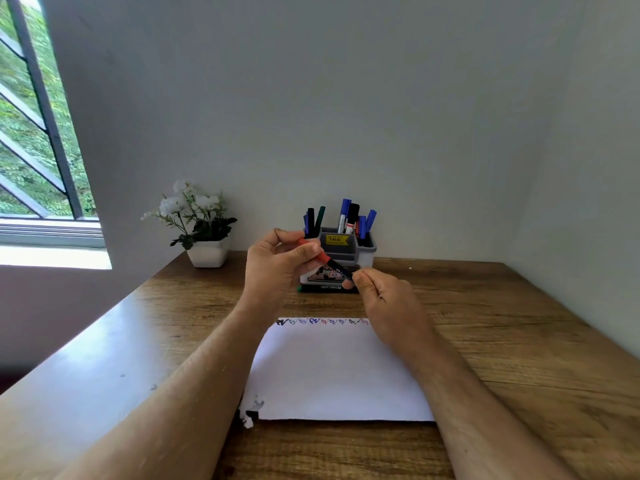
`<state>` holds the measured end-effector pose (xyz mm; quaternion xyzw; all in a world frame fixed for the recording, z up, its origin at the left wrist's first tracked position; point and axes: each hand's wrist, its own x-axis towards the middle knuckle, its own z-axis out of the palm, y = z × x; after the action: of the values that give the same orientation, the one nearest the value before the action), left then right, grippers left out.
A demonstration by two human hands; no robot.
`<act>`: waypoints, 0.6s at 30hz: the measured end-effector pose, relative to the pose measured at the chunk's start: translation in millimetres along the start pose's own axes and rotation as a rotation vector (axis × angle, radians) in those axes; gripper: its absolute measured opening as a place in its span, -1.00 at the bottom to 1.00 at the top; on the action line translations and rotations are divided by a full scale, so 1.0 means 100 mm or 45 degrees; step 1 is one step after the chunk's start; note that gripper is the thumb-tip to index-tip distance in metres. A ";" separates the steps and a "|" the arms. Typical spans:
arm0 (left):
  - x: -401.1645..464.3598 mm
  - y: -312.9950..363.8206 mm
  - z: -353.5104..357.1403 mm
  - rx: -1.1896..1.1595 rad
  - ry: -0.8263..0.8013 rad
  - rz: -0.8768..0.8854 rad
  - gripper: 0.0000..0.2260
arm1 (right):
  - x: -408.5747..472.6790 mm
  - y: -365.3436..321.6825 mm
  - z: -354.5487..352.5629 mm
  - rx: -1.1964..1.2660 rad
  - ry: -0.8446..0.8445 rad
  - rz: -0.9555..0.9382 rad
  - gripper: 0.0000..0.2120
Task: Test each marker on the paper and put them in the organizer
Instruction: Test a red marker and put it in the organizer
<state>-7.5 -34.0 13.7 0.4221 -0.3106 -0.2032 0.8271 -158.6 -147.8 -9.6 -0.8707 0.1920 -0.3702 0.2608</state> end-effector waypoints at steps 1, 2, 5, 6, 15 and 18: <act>0.00 0.01 0.01 0.013 0.021 0.047 -0.73 | 0.00 0.00 0.02 -0.040 -0.016 0.021 -0.74; 0.01 0.02 0.01 0.022 0.047 0.091 -0.76 | 0.00 0.00 0.03 -0.090 -0.033 0.050 -0.75; 0.04 0.09 0.01 0.085 0.132 0.227 -0.79 | 0.02 0.04 0.07 -0.156 -0.063 0.160 -0.73; 0.06 0.12 0.01 0.101 0.156 0.270 -0.79 | 0.04 0.05 0.08 -0.164 -0.070 0.191 -0.72; 0.47 0.40 0.56 0.159 0.168 0.480 -0.80 | 0.07 0.07 0.15 -0.275 -0.143 0.278 -0.71; 0.62 0.42 0.74 0.170 0.172 0.469 -0.82 | 0.07 0.06 0.16 -0.270 -0.156 0.304 -0.72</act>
<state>-10.2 -89.7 103.4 0.4248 -0.3393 0.0014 0.8393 -143.0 -151.1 -18.7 -0.8852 0.3159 -0.2605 0.2206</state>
